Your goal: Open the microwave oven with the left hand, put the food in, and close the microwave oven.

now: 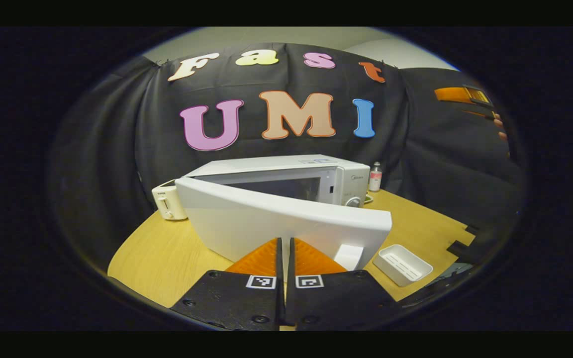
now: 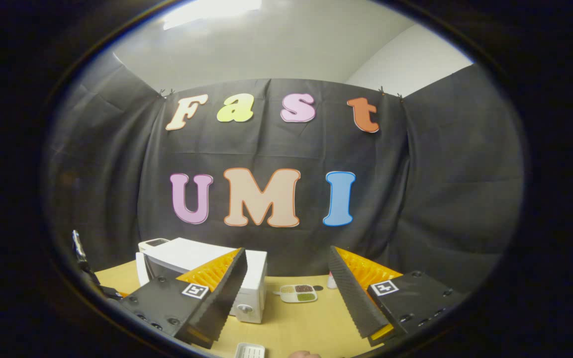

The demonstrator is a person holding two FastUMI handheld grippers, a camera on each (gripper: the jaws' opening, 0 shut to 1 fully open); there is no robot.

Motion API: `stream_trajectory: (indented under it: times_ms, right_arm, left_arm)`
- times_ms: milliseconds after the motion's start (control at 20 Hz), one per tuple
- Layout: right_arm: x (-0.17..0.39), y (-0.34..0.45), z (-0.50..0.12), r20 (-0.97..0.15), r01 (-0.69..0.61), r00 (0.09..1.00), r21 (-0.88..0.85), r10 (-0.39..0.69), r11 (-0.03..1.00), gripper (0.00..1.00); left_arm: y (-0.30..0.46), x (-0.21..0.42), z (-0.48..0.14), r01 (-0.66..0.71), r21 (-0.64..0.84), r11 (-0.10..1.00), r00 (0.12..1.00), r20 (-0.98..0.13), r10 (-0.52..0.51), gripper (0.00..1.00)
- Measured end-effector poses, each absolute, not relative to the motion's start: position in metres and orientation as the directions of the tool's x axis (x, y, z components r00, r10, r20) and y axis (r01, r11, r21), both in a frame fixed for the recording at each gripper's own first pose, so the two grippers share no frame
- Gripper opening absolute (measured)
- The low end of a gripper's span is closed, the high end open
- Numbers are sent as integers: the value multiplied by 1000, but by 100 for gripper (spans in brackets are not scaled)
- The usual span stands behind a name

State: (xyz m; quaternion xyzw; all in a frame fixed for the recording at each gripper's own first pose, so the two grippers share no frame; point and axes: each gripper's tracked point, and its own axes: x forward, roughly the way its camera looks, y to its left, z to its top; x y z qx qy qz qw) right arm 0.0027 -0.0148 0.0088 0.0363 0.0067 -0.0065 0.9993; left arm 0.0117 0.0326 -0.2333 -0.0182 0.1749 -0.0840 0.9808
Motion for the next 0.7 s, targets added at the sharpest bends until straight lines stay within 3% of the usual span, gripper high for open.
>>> stream_trajectory:
  times_ms: [400,450,700]
  right_arm:
    - [7,-13,5,-28,-22,999,21,22,1000,96]
    - [7,-13,4,-36,-25,999,24,26,999,100]
    - [9,-15,-4,-53,-43,998,5,44,999,96]
  left_arm:
    - [-12,68,-228,219,-10,976,925,-315,-211,0]
    - [-15,73,-233,220,-8,976,923,-322,-210,0]
    - [-24,96,-241,222,9,975,920,-333,-206,0]
